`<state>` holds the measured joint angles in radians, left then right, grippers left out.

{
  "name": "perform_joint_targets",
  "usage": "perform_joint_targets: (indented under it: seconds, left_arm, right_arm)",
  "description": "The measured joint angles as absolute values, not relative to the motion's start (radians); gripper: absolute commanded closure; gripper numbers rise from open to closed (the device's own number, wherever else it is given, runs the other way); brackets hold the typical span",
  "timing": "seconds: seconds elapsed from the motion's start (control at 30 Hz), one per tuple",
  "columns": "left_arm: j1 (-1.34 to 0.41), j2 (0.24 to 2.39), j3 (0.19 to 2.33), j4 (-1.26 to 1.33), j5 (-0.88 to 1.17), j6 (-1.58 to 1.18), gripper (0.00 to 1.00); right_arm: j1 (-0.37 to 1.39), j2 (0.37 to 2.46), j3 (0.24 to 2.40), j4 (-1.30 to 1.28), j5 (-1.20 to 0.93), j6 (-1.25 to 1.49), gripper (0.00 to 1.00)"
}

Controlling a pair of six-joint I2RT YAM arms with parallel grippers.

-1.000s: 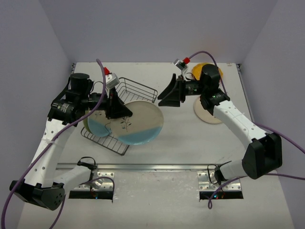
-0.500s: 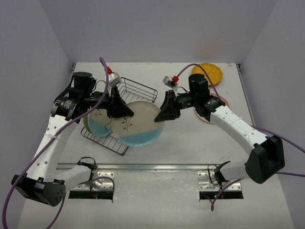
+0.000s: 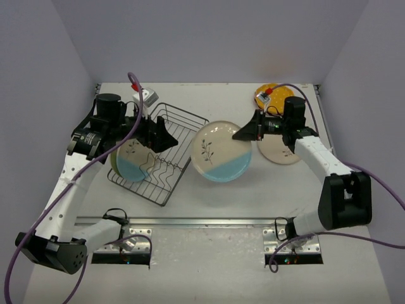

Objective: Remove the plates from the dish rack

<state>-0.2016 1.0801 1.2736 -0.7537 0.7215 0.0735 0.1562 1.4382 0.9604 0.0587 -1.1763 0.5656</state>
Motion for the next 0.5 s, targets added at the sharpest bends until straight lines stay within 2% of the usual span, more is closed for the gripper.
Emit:
perform_joint_targets:
  seconds: [0.27,0.5]
  left_arm:
    - [-0.202,1.068,1.274,-0.729,0.593,0.054,0.0]
    - [-0.202,1.063,1.273,-0.725,0.562,0.051,0.0]
  right_arm:
    - [-0.194,1.542,0.875,0.157,-1.172,0.739,1.0]
    - [-0.46,1.668,0.901,0.086,-1.114,0.683,1.0]
